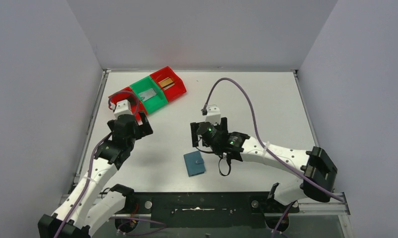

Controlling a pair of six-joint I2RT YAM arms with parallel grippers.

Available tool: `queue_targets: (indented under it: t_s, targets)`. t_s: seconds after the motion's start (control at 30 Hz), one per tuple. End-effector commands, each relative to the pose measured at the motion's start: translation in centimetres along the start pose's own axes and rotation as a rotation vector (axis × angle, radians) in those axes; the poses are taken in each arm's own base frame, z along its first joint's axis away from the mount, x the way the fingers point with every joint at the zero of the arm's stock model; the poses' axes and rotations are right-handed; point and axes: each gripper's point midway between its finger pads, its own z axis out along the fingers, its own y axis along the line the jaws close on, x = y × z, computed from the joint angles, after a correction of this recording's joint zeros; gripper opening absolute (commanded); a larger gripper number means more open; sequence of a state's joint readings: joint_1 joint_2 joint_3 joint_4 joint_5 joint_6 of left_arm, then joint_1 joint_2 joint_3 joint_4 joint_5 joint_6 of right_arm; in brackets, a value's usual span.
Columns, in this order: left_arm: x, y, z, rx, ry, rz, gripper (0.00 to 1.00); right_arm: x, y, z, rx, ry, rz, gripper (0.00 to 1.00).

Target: Take the credit cards out of the card holder

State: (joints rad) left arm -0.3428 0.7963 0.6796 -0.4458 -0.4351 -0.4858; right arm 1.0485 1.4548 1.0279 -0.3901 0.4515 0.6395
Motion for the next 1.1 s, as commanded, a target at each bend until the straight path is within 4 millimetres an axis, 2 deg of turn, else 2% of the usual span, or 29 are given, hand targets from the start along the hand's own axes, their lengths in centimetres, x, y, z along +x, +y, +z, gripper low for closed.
queue_targets:
  t_s: [0.0,0.07,0.13,0.37,0.5,0.67,0.9,1.07]
  targets:
    - [-4.4,-4.9,1.3,0.135,-0.039,-0.038,0.97,-4.3,-4.1,-1.7,0.115,-0.173,0.099,0.98]
    - [-4.8,-6.0,2.7,0.122,-0.003,-0.035,0.97,-4.4,-6.3,-1.8,0.139,-0.176,0.141,0.98]
    - [-6.1,-7.0,4.0,0.102,0.000,-0.056,0.98,-4.3,-8.0,-1.9,0.134,-0.175,0.177,0.98]
    - [-8.5,-8.6,10.2,-0.029,0.017,-0.085,0.94,-5.2,-12.3,-3.5,0.198,-0.201,0.159,0.98]
    - [-9.1,-9.0,14.2,-0.104,0.041,-0.095,0.93,-4.8,-13.4,-4.1,0.221,-0.193,0.175,0.98]
    - [-9.7,-10.3,18.3,-0.135,0.044,-0.105,0.90,-3.1,-14.5,-4.6,0.237,-0.169,0.226,0.98]
    - [-8.1,-12.2,23.8,-0.175,0.103,-0.076,0.88,-1.5,-15.1,-5.2,0.236,-0.144,0.278,0.98]
    - [-6.5,-12.7,26.7,-0.223,0.144,-0.050,0.85,-0.9,-15.5,-5.2,0.244,-0.127,0.273,0.98]
